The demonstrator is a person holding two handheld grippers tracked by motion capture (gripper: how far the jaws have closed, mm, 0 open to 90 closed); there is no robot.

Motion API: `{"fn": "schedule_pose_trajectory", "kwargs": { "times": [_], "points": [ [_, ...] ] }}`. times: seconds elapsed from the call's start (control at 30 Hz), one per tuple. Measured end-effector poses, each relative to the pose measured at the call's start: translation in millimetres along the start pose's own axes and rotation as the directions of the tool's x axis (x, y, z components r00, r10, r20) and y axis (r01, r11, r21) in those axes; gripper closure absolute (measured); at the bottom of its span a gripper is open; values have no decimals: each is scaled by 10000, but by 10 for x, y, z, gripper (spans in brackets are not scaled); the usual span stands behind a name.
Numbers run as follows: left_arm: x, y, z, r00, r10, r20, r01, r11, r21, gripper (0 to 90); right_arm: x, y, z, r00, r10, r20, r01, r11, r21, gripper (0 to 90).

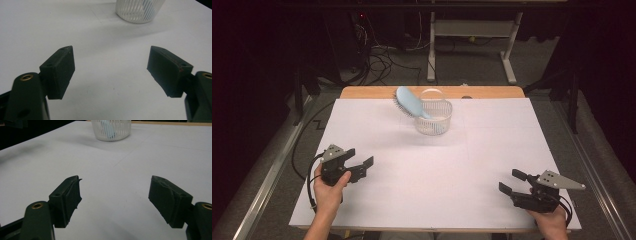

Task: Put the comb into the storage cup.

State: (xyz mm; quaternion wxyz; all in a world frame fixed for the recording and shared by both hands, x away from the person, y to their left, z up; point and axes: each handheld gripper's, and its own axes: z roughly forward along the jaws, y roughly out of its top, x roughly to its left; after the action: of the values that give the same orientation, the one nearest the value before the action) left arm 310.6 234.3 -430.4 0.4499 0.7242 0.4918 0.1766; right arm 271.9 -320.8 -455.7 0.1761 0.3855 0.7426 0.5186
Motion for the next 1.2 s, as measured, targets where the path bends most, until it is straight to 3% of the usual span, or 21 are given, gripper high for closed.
{"fn": "schedule_pose_trajectory", "kwargs": {
  "times": [1.2],
  "points": [
    [79,-183,17,9993,-310,-208,313,9994,116,229,2,0,1,10000,-12,7,12,10000,6,261]
  ]
}}
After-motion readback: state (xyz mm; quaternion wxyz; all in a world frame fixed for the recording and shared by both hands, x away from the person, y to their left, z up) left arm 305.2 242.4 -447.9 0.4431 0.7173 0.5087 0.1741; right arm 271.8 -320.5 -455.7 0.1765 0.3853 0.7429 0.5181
